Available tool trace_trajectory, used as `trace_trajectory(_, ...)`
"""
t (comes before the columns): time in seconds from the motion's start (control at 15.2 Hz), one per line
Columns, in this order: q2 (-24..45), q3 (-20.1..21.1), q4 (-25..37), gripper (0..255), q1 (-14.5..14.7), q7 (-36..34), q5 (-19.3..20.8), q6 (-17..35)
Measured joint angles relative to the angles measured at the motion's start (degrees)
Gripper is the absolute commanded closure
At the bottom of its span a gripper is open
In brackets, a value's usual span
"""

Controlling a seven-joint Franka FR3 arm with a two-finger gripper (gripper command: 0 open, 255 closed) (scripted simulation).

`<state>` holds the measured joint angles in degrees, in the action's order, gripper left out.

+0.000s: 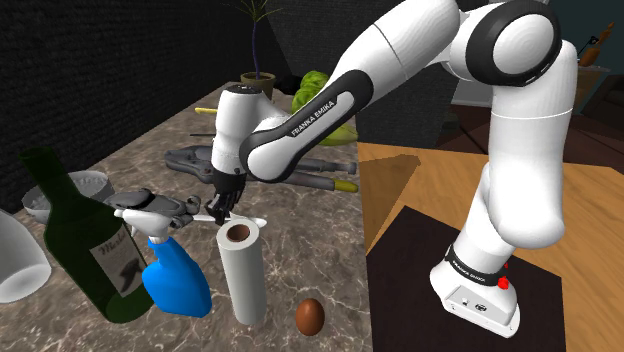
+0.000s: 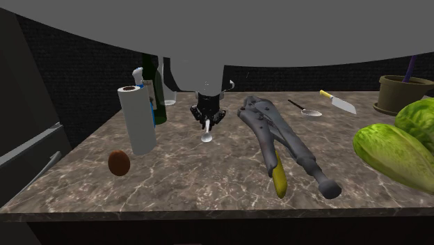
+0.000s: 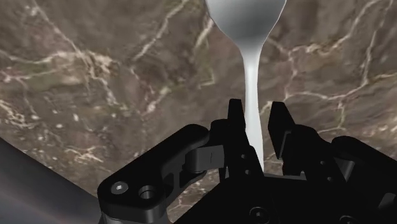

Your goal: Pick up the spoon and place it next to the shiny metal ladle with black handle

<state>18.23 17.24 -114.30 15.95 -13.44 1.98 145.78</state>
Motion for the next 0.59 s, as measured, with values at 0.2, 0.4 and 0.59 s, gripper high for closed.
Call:
trace_trajectory(0.2, 0.0, 0.0, 0.0, 255, 0.0, 0.0, 0.0, 0.0)
trace_trajectory(0.4, -1.0, 0.2, 0.3, 255, -0.2, 0.2, -0.4, -1.2)
trace_trajectory(0.59, -2.1, 0.4, 1.3, 255, -0.3, 0.2, -0.8, -3.3)
